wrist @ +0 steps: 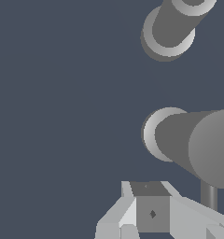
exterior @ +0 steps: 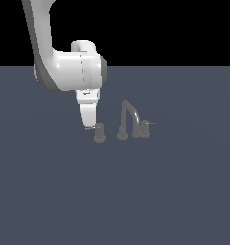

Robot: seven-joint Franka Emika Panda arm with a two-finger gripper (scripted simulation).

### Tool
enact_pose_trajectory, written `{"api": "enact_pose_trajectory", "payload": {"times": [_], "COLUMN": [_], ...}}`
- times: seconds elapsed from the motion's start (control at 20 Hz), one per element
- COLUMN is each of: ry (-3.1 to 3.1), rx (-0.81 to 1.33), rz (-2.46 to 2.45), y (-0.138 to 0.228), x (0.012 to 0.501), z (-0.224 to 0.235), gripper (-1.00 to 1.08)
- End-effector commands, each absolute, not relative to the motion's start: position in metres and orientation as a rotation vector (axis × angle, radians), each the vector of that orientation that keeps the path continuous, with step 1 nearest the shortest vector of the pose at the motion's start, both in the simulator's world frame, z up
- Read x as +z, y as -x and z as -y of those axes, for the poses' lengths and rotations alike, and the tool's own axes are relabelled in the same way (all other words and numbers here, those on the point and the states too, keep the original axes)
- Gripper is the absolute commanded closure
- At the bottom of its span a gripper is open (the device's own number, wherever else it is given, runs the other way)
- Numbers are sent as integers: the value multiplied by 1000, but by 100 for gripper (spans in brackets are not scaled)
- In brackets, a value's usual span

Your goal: Turn on the faucet by rotating a designated handle.

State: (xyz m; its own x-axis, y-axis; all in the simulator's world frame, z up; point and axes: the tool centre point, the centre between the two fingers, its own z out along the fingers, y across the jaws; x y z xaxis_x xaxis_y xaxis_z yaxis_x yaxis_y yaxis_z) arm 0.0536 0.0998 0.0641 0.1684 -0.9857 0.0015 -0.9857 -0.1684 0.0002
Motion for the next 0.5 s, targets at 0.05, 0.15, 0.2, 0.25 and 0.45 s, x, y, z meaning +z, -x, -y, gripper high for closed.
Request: {"api": "enact_pose_trajectory", "payload": {"times": [0.05,0.15,0.2,0.25,0.45], "ry": [-2400,-2400,-2400,-2399,-2398], "rx": [1,1,1,0,11], "rz": [2026,2027,2027,2028,2039], "y": [-44,-38,-35,-32,-33], "x": [64,64,64,64,64], "z": [-103,-106,-107,-108,-106], "gripper": [108,108,108,108,108]}}
